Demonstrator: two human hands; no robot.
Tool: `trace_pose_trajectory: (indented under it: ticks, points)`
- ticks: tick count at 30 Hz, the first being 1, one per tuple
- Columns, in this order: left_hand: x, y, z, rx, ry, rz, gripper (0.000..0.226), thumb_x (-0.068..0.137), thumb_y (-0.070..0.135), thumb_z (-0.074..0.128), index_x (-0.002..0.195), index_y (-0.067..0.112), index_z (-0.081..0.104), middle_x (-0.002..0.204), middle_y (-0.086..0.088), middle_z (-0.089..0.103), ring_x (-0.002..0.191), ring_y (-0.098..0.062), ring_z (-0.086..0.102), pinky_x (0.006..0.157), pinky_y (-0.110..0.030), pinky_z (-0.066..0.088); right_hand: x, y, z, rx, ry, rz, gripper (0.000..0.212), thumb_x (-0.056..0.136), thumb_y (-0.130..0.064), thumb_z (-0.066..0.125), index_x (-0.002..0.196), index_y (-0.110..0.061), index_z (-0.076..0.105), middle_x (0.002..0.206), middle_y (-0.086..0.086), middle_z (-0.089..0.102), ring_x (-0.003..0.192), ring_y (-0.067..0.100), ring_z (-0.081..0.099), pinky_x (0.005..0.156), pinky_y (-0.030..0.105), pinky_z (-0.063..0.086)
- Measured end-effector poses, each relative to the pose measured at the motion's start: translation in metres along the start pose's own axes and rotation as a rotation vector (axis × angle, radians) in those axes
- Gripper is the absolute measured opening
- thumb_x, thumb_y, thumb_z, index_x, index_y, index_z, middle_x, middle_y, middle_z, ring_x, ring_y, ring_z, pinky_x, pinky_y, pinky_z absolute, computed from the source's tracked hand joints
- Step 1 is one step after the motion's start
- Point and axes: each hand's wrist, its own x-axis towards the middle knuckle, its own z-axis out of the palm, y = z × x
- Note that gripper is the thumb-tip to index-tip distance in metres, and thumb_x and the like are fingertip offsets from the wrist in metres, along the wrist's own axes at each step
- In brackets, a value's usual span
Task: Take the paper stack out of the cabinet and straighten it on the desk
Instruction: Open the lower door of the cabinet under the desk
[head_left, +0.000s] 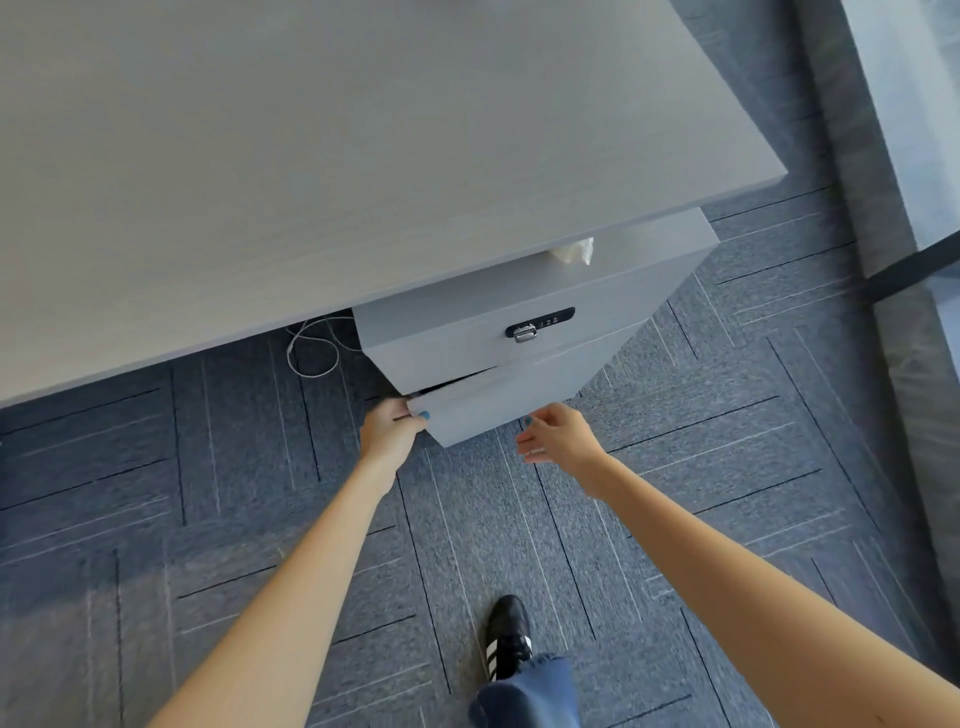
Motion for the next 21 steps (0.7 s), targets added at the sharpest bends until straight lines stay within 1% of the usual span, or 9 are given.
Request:
trace_pose_trajectory:
  ticks: [3, 5, 7, 9, 12, 15, 17, 19, 21]
  points:
    - [-0.019, -0.015, -0.002, 0.138, -0.039, 0.016, 0.031, 0.082, 0.008, 0.071, 0.113, 0.004, 0.068, 0.114, -0.012, 0.070, 0.100, -0.019, 0.061, 0.082, -0.024, 0.041, -0.004, 0.003, 0.011, -0.001, -0.010, 0.014, 0.017, 0.096, -0.007, 0.047, 0.107, 0.004, 0.053, 0.098, 0.021, 0.063, 0.073, 0.023, 0.062, 0.066, 0.029, 0.056]
    - [-0.033, -0.025, 0.001, 0.197, -0.096, 0.033, 0.031, 0.078, 0.009, 0.076, 0.107, 0.003, 0.071, 0.108, -0.010, 0.072, 0.095, -0.018, 0.063, 0.078, -0.025, 0.044, -0.009, 0.004, 0.017, -0.040, -0.021, 0.008, 0.028, 0.096, -0.013, 0.049, 0.117, 0.006, 0.051, 0.107, 0.020, 0.061, 0.083, 0.022, 0.063, 0.071, 0.033, 0.059]
    - [-0.045, -0.035, 0.007, 0.243, -0.143, 0.051, 0.029, 0.073, 0.009, 0.080, 0.100, 0.002, 0.073, 0.103, -0.011, 0.075, 0.090, -0.019, 0.066, 0.075, -0.025, 0.047, -0.011, 0.008, 0.020, -0.068, -0.005, 0.007, 0.036, 0.095, -0.020, 0.053, 0.119, 0.006, 0.052, 0.109, 0.019, 0.062, 0.088, 0.022, 0.065, 0.078, 0.039, 0.059]
    - [-0.056, -0.043, 0.014, 0.266, -0.182, 0.050, 0.028, 0.069, 0.008, 0.083, 0.095, 0.003, 0.073, 0.098, -0.011, 0.075, 0.087, -0.019, 0.066, 0.074, -0.026, 0.048, -0.016, 0.014, 0.020, -0.110, 0.035, 0.010, 0.041, 0.091, -0.026, 0.059, 0.117, 0.005, 0.054, 0.108, 0.018, 0.066, 0.084, 0.022, 0.068, 0.078, 0.042, 0.061]
    - [-0.076, -0.056, 0.029, 0.277, -0.267, 0.000, 0.026, 0.070, -0.001, 0.079, 0.093, 0.008, 0.071, 0.098, -0.008, 0.073, 0.098, -0.022, 0.069, 0.082, -0.032, 0.054, -0.021, 0.033, 0.010, -0.171, 0.095, 0.033, 0.050, 0.082, -0.029, 0.070, 0.118, -0.005, 0.046, 0.106, 0.012, 0.066, 0.087, 0.026, 0.070, 0.074, 0.045, 0.061]
    - [-0.104, -0.072, 0.045, 0.251, -0.413, -0.063, 0.034, 0.078, -0.015, 0.059, 0.099, 0.011, 0.065, 0.120, -0.009, 0.067, 0.114, -0.021, 0.063, 0.094, -0.038, 0.051, -0.032, 0.051, 0.000, -0.080, 0.039, 0.150, 0.053, 0.079, -0.018, 0.073, 0.122, -0.007, 0.043, 0.113, 0.014, 0.062, 0.096, 0.026, 0.068, 0.066, 0.040, 0.062]
    - [-0.119, -0.081, 0.057, 0.242, -0.501, -0.069, 0.045, 0.081, -0.019, 0.047, 0.113, 0.009, 0.064, 0.130, -0.008, 0.063, 0.125, -0.019, 0.057, 0.100, -0.037, 0.046, -0.040, 0.064, -0.009, -0.066, 0.056, 0.173, 0.047, 0.079, -0.012, 0.070, 0.121, -0.004, 0.048, 0.115, 0.017, 0.061, 0.095, 0.026, 0.067, 0.066, 0.040, 0.062]
    - [-0.132, -0.084, 0.069, 0.256, -0.559, -0.063, 0.054, 0.083, -0.020, 0.039, 0.124, 0.007, 0.062, 0.136, -0.009, 0.060, 0.131, -0.021, 0.053, 0.103, -0.038, 0.044, -0.047, 0.072, -0.019, -0.093, 0.117, 0.147, 0.040, 0.078, -0.008, 0.068, 0.114, -0.001, 0.054, 0.110, 0.019, 0.064, 0.087, 0.026, 0.069, 0.068, 0.039, 0.062]
    - [-0.146, -0.082, 0.081, 0.277, -0.595, -0.056, 0.054, 0.087, -0.017, 0.037, 0.130, 0.007, 0.059, 0.137, -0.012, 0.059, 0.131, -0.024, 0.052, 0.105, -0.035, 0.042, -0.058, 0.076, -0.031, -0.235, 0.191, 0.100, 0.025, 0.074, -0.014, 0.069, 0.096, -0.001, 0.064, 0.095, 0.016, 0.070, 0.078, 0.026, 0.069, 0.067, 0.038, 0.061]
